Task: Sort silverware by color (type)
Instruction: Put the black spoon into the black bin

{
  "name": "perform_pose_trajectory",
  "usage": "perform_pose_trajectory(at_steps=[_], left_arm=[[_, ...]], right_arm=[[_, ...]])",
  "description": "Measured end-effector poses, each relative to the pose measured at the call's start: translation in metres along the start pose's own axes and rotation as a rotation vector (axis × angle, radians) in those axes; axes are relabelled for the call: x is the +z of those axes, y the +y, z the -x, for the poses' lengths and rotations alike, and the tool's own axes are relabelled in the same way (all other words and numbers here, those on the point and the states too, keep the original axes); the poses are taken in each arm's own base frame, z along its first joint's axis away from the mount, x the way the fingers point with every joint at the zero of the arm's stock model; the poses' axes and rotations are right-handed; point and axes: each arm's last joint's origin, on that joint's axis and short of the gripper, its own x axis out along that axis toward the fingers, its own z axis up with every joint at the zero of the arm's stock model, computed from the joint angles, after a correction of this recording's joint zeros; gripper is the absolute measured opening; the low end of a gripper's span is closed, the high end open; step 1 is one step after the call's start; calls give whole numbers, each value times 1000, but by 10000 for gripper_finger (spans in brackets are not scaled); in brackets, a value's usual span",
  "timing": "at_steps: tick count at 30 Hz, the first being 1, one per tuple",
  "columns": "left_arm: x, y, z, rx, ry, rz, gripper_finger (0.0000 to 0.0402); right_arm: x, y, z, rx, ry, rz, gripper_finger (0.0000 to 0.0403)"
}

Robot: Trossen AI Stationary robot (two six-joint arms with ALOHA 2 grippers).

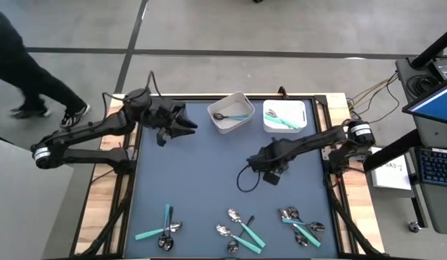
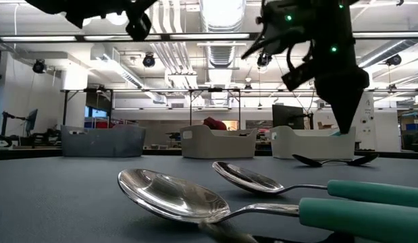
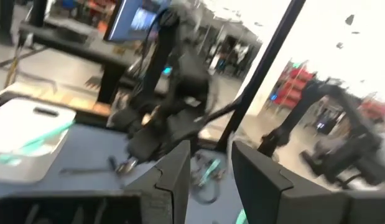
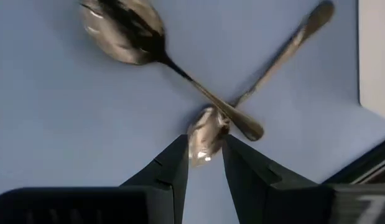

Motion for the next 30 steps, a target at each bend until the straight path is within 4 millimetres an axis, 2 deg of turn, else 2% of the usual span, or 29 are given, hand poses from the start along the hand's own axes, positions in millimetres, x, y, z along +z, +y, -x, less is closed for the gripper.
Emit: perform_pose_trajectory(at_steps=[4,9,19,30], left_arm=[[1,-8,-7,-47,-21,-1,100],[-4,-11,-23,10,-55,-3,101],[9,-10,-36,-20,-266,-127,101],[5,-1,-45,38,-293,-95,101]], right_arm=[[-3,-14,-6,32,-27,3,91],[-7,-29,-16,133,-35,67,91],[-4,-35,-41,173,-95,350,91],[7,-33,-57,191,-251,506,68]])
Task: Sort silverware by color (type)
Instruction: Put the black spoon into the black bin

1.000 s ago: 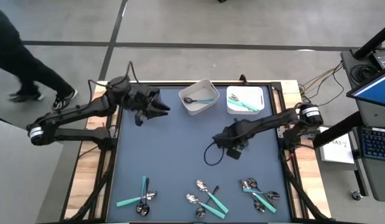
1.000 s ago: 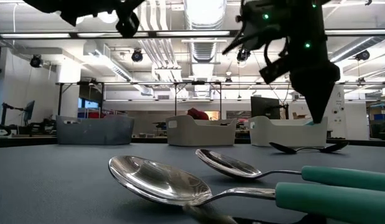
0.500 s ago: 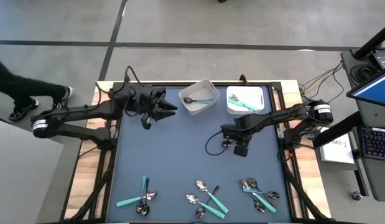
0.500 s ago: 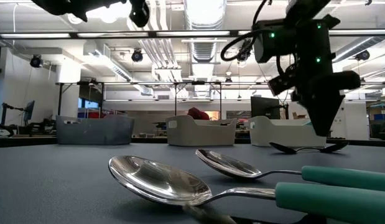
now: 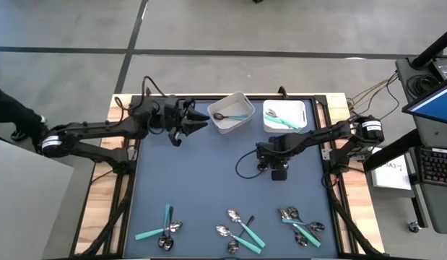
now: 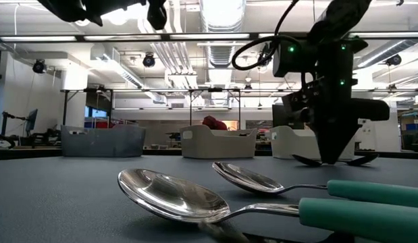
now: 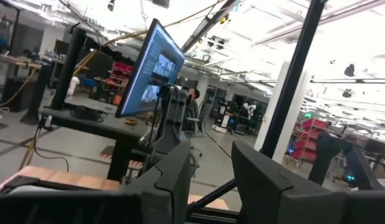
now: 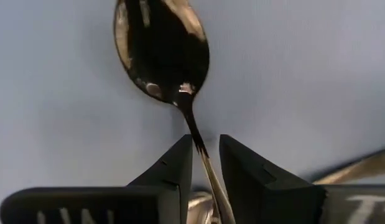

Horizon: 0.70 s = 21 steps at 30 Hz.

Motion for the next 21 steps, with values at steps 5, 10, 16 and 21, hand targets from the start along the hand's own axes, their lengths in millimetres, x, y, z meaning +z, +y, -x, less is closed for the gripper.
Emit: perform_pose_trajectory(at_steps=[5,10,16,21], left_arm=[[-8,4,-6,6,15,43,101],[-12,3,-12,-28,-17,29,101],[-10,-2,-18,-92,-109,-12,100],[-7,-7,-19,-129,-159,-33,100]], right_arm=[[-2,0,-5,-1,-22,8,52],[-4,0,-7,4,-23,6,31],[-4,1,-7,23,-23,-34,12],[-5,1,-5,28,-32,-94,10]])
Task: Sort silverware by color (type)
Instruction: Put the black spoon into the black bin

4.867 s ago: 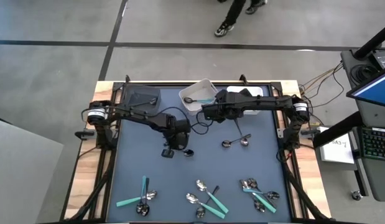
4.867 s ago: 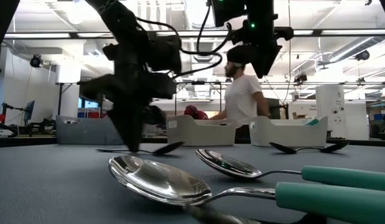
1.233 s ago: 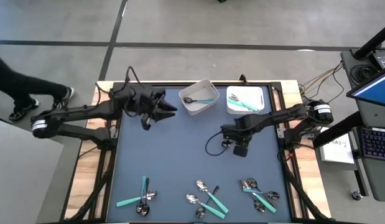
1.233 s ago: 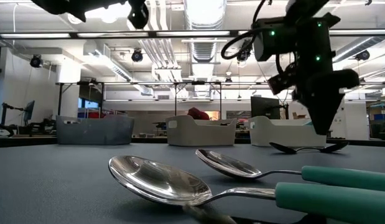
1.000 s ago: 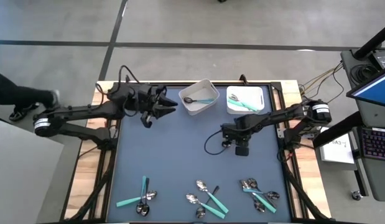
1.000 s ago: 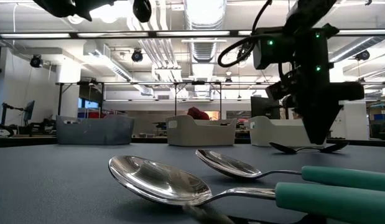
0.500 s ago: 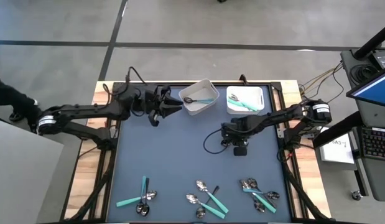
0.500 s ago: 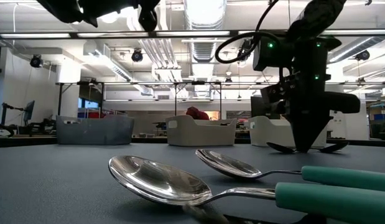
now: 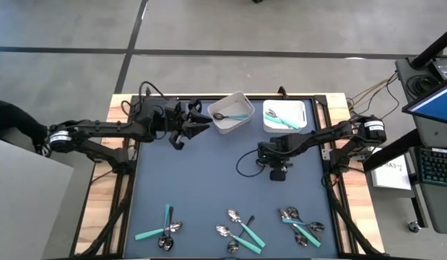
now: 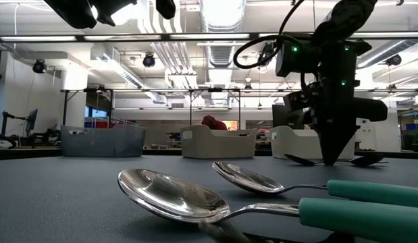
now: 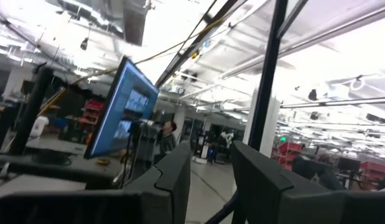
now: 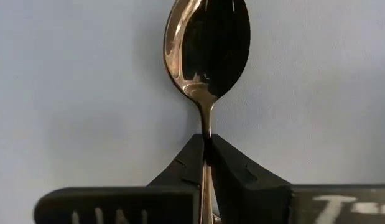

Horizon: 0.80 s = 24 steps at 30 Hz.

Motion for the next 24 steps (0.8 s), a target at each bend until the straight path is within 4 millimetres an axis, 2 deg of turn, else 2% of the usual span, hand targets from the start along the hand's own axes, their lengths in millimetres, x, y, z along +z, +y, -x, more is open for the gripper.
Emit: perform_pose_trajectory(at_steps=[4,8,12,19,24], left_arm=[[0,-3,-1,-11,1,-7,100],[-3,-7,-3,-25,9,-49,98],[-15,-6,-5,-10,86,-66,88],[-41,10,-5,198,219,-16,80],[-51,20,-7,355,187,-124,80]], right_arm=[[-2,0,11,7,-41,-24,10],[-2,0,32,9,-140,-64,9],[-4,-2,55,-40,-263,-139,9],[-1,-7,91,-175,-558,-284,9],[13,-9,113,-239,-808,-334,9]])
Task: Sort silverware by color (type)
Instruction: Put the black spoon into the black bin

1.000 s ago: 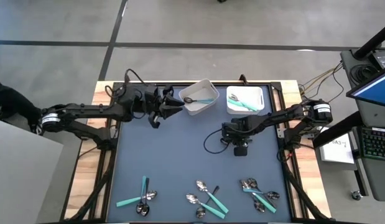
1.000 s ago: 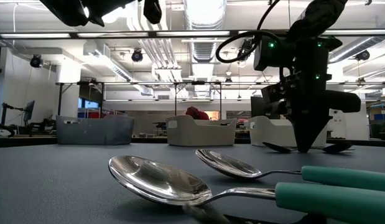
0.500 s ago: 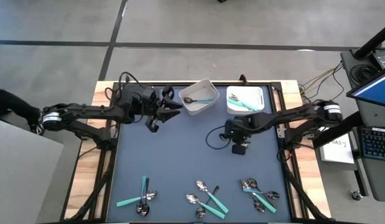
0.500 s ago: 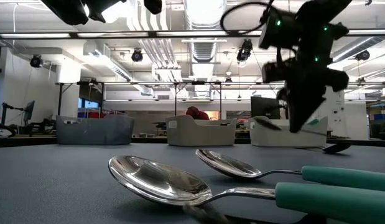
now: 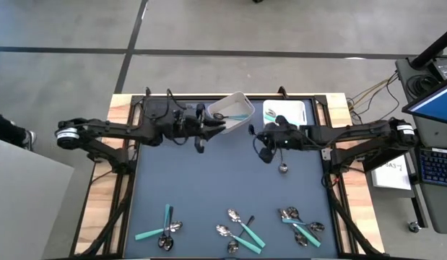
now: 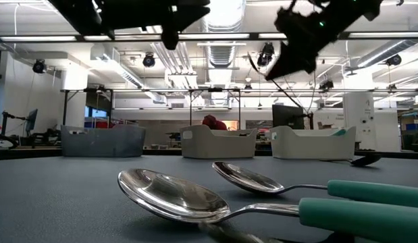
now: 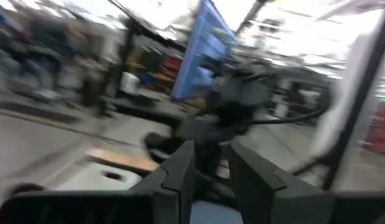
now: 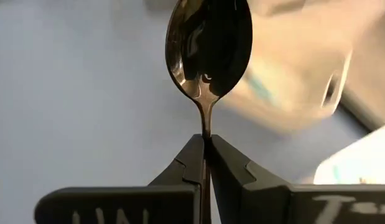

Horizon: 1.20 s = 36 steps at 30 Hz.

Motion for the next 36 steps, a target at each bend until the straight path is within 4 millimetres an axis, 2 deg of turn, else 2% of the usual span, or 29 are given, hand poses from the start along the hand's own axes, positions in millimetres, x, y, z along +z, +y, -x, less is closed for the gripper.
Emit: perform_pose_trajectory(at_steps=[3,7,10,12,15,19,22,27,31,36], left_arm=[[0,1,-4,49,-91,-84,80],[9,0,-9,27,-304,-200,80],[25,0,-16,3,-468,-177,80],[31,1,-27,-7,-470,-123,80],[33,2,-50,8,-346,-90,80],[38,-3,-79,40,-105,-234,86],[48,-8,-92,51,125,-303,100],[76,-16,-94,75,510,-358,126],[93,-17,-84,187,759,-382,129],[90,-10,-80,236,817,-376,121]], right_arm=[[14,2,2,-3,-104,11,9],[25,4,3,-11,-133,83,9],[30,3,5,-58,-150,113,9],[36,1,7,-88,-169,122,9],[45,-3,10,-107,-188,122,9],[58,-8,15,-126,-216,142,9],[65,-12,19,-144,-198,152,9],[69,-22,23,-202,-125,176,9],[71,-31,23,-234,-96,165,9],[71,-37,20,-253,-91,154,9]])
